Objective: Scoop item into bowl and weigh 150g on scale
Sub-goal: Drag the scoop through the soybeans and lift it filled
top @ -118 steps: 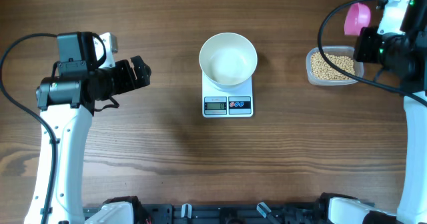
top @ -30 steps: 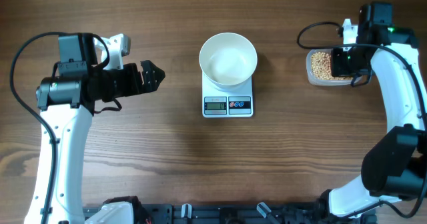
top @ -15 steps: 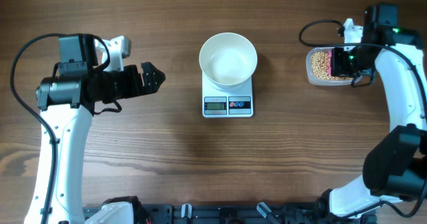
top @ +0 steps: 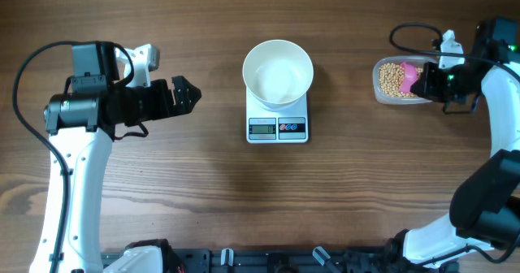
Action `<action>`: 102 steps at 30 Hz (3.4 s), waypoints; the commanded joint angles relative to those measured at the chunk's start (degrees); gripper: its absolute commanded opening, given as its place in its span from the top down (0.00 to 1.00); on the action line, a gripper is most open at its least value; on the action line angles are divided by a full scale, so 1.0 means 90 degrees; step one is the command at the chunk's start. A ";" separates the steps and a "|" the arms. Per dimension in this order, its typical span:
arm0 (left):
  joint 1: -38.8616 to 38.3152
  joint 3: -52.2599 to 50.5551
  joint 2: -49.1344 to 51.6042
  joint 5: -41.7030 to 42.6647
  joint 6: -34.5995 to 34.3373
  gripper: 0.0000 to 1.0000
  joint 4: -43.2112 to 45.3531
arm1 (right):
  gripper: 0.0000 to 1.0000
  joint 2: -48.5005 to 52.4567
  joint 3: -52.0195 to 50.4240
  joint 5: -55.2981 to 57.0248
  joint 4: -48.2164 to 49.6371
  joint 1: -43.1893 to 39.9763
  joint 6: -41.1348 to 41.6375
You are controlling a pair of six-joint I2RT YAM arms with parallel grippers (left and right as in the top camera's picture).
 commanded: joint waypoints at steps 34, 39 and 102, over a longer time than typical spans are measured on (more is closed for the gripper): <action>-0.0017 0.0119 -0.0015 0.0124 0.0124 0.00 -0.0010 | 0.96 0.0095 -0.0641 -0.1945 0.0386 -0.0850 0.0124; -0.0017 0.0119 -0.0015 0.0126 0.0124 0.00 -0.0007 | 0.96 0.0097 -0.0733 -0.2191 0.0364 -0.1022 0.0248; -0.0017 0.0119 -0.0015 0.0126 0.0124 0.00 -0.0080 | 0.96 0.0097 -0.1248 -0.3400 0.0539 -0.1664 -0.0109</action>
